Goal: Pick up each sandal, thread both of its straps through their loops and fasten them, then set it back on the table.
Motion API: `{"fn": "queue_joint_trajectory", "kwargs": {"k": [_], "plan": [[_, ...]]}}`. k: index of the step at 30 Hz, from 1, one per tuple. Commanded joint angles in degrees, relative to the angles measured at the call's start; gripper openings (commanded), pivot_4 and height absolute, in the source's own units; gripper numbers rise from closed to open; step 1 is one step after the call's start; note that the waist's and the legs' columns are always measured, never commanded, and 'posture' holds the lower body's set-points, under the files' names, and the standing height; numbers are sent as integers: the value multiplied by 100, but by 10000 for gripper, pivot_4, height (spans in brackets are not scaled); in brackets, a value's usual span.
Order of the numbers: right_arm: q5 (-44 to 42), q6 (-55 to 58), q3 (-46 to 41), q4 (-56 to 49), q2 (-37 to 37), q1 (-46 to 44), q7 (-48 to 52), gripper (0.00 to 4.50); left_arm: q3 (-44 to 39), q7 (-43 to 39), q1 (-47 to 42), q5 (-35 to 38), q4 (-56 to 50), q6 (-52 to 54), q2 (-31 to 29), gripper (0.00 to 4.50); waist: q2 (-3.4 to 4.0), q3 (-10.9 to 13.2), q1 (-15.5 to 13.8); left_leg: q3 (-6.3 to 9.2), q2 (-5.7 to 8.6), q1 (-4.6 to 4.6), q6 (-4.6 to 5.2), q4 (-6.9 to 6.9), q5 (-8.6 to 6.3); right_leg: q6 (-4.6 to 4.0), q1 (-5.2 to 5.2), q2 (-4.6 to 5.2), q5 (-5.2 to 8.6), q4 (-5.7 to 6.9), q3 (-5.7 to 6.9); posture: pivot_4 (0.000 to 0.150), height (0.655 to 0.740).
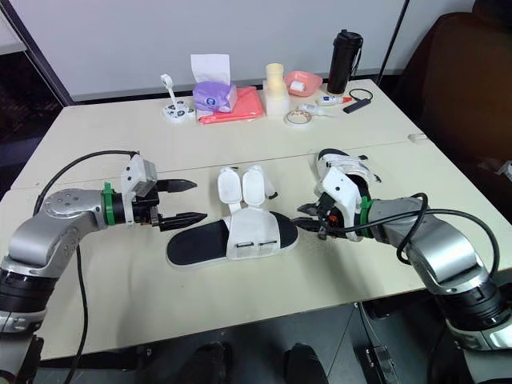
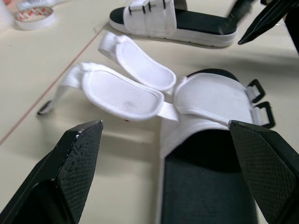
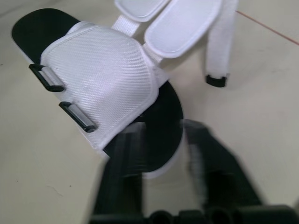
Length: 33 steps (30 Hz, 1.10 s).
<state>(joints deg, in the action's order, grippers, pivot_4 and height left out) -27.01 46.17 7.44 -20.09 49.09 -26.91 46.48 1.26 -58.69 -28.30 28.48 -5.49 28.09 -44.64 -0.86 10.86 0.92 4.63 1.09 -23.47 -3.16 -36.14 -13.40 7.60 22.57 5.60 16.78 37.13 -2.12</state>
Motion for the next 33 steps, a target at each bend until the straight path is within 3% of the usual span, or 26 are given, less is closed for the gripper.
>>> {"fn": "queue_joint_trajectory", "kwargs": {"k": [1,14,24,26,33], "plan": [[228,-348,161,152,-197,-109,128,532,-184,-34,-146,-83,39,-152,-8,45000,0,0,5,0,0,0,0,0,0,0,0,0,0,1,0,1500,7400],[1064,-1083,780,1078,-835,-148,345,532,-175,161,-468,-389,974,-635,586,45000,0,0,0,2,0,1,0,-4,0,1,1,-1,0,9,3,1500,7400],[1343,-1245,862,1348,-1119,-178,529,532,277,-352,-1341,-1323,3411,-2151,1200,45000,0,0,-9,5,1,2,0,-11,1,1,-3,-3,-1,14,9,1500,7400],[1369,-1216,858,1312,-1151,-165,544,532,179,-408,-1571,-1253,3862,-1994,1370,45000,-1,0,-5,5,1,2,0,-11,1,1,-3,-3,-1,15,10,1500,7400],[1451,-1173,851,1233,-1193,-122,569,532,-408,-798,-2324,-469,4953,60,1766,45000,-2,0,39,10,1,2,0,-11,1,5,-1,-3,1,21,15,1500,7400]]}}
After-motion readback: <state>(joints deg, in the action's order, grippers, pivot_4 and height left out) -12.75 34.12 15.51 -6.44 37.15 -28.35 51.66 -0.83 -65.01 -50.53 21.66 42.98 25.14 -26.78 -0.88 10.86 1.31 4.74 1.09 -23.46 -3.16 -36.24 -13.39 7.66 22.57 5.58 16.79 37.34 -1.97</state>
